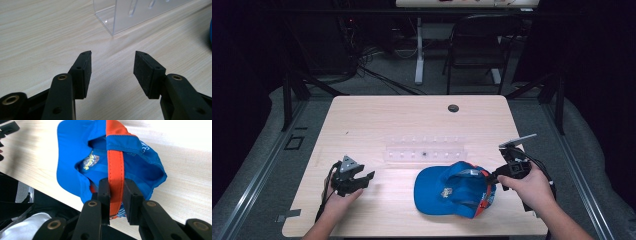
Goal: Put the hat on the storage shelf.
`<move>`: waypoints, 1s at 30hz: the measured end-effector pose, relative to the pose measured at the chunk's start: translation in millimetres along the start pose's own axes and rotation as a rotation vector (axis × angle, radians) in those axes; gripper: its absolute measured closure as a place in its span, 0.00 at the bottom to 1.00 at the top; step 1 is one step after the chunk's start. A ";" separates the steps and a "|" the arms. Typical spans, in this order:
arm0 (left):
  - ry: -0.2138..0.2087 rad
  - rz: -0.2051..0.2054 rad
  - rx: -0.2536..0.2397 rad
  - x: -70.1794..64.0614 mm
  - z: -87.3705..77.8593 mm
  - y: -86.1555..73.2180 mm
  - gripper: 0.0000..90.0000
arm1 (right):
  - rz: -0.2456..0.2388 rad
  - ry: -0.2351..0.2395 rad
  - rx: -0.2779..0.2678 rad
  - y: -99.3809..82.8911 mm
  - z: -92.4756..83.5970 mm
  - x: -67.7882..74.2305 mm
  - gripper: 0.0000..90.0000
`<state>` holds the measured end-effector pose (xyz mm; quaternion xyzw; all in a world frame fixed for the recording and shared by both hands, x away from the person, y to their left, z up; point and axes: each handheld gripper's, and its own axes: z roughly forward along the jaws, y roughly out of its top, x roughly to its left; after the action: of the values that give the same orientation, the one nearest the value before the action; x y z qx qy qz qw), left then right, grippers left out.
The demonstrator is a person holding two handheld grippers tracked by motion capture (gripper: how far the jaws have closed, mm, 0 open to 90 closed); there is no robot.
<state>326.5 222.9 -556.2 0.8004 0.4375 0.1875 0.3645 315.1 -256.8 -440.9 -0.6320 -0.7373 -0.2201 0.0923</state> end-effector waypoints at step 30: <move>-0.003 0.013 0.007 -2.2 2.4 -0.5 0.53 | 0.018 -0.071 0.021 26.5 -39.7 31.8 0.86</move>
<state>326.5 220.2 -558.1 0.8049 0.4321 0.1869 0.3612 329.3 -243.2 -387.0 -0.6452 -0.7366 -0.1889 0.0744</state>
